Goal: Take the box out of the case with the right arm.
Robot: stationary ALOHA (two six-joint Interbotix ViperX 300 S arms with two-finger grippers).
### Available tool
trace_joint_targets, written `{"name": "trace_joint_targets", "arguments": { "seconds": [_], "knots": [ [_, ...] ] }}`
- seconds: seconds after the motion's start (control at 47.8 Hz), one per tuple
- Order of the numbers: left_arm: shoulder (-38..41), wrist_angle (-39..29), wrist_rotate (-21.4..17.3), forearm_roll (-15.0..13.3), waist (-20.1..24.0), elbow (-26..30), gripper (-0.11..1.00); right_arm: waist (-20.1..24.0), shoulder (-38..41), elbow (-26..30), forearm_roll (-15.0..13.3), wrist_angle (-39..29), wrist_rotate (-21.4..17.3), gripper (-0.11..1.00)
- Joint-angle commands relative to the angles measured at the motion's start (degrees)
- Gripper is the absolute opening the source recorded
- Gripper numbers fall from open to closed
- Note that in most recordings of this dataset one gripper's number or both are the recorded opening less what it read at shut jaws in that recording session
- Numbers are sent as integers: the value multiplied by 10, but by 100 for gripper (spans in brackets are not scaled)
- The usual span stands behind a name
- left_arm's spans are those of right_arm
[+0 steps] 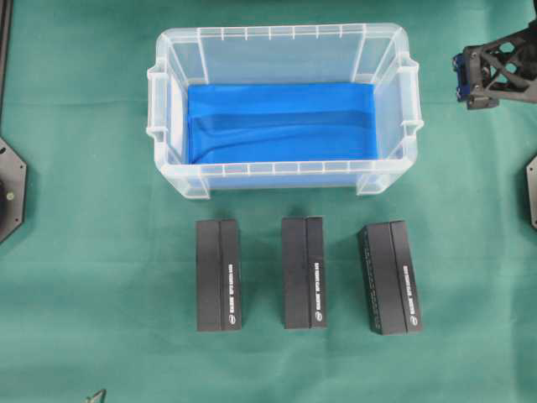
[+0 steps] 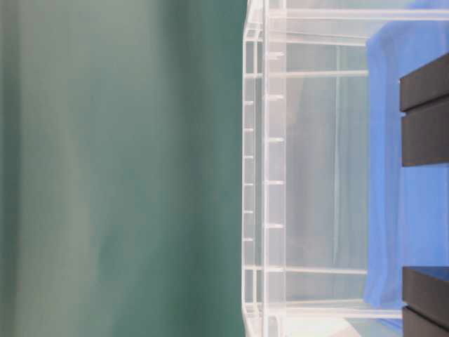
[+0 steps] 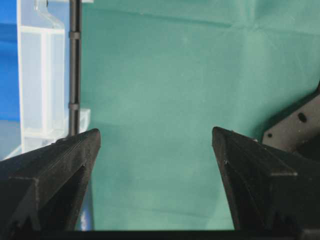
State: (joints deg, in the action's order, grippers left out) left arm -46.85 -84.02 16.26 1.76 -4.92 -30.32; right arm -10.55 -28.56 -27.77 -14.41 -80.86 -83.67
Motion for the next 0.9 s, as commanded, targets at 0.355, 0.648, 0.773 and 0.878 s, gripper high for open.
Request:
{"name": "trace_joint_targets", "arguments": {
  "seconds": [0.355, 0.648, 0.773, 0.878],
  "knots": [
    [1, 3, 0, 2, 2, 5, 0, -1, -3, 6, 7, 3, 1, 88],
    [2, 3, 0, 2, 3, 5, 0, -1, -3, 6, 9, 3, 1, 88],
    [2, 2, 0, 2, 3, 5, 0, 0, -3, 6, 9, 3, 0, 88],
    [2, 3, 0, 2, 3, 5, 0, 0, -3, 6, 9, 3, 0, 88]
  ]
}}
